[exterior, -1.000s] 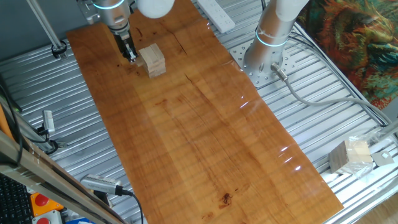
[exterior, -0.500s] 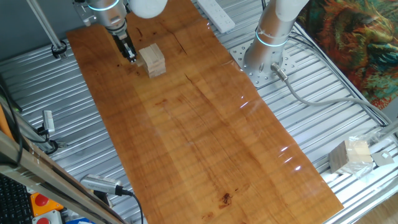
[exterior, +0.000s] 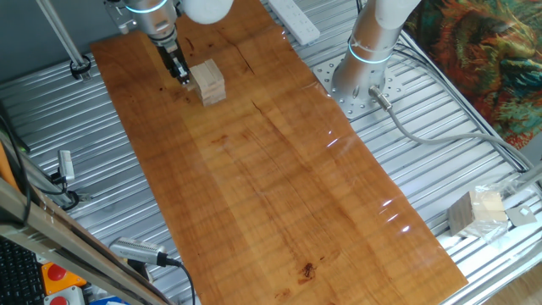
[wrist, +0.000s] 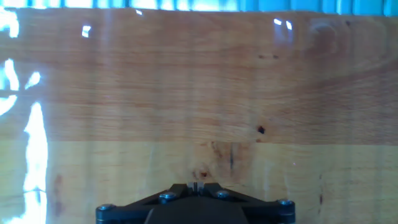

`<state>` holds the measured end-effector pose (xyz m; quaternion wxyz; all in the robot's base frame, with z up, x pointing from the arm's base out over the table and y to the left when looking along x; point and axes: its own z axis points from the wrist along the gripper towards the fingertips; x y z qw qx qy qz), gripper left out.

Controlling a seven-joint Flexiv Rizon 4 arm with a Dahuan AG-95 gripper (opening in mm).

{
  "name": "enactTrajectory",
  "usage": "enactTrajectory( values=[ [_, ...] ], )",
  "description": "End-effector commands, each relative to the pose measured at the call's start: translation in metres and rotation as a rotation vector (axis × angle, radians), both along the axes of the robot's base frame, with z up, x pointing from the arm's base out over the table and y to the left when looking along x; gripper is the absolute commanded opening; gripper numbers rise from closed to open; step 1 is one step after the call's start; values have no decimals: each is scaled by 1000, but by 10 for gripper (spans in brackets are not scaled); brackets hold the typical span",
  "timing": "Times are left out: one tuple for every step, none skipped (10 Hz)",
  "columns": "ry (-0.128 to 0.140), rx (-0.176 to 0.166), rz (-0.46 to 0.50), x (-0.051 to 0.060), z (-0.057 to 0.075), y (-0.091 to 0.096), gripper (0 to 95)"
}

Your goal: Play Jenga

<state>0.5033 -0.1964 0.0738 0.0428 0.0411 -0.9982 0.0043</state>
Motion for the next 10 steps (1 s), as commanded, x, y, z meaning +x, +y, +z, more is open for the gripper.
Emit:
enactTrajectory(
  values=[
    [-4,4,3,0,0,0,380],
    [-5,4,7,0,-1,0,380],
    [-6,4,9,0,-1,0,380],
    [-6,5,13,0,-2,0,380],
    [-5,6,16,0,-4,-1,380],
    [-5,6,16,0,-6,-1,380],
    [-5,8,17,-1,-8,-1,380],
    [-5,9,19,-3,-9,-1,380],
    [-5,11,23,-5,-10,-2,380],
    [-6,12,26,-7,-12,-2,380]
  ],
)
